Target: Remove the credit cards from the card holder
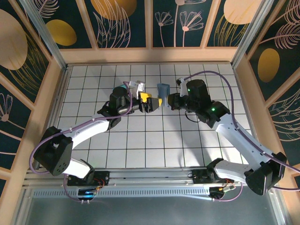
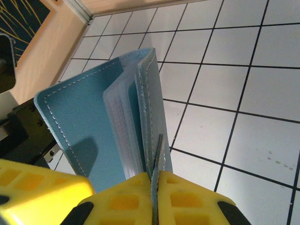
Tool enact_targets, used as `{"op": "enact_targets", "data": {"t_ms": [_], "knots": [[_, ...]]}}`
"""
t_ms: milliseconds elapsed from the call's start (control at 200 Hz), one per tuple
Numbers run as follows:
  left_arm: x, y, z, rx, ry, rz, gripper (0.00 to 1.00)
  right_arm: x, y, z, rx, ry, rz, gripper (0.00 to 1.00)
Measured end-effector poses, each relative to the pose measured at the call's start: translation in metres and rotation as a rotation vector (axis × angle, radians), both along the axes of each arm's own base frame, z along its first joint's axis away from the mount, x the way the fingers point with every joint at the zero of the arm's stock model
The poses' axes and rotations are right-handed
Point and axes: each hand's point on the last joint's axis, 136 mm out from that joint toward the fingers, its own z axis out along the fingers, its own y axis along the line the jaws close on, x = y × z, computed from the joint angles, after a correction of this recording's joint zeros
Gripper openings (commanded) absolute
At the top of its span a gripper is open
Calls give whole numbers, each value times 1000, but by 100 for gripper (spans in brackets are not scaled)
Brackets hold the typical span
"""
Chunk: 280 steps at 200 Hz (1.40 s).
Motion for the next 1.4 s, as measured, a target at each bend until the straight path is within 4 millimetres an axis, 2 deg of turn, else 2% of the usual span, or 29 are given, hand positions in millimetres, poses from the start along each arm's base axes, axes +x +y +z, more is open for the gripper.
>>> {"op": "enact_targets", "data": {"t_ms": [255, 576, 1011, 1251, 1401], "knots": [[-6, -10, 0, -13, -2, -24, 99, -2, 4, -6, -17, 30, 3, 0], [0, -14, -17, -1, 47, 0, 99, -2, 13, -3, -53, 35, 4, 0], [8, -8, -16, -12, 66, 89, 79, -2, 15, -3, -63, 34, 4, 0], [8, 0, -13, -17, 60, 128, 78, -2, 15, -3, -62, 33, 5, 0], [8, 5, -13, -20, 65, 154, 84, -3, 15, 1, -56, 26, 6, 0]]}}
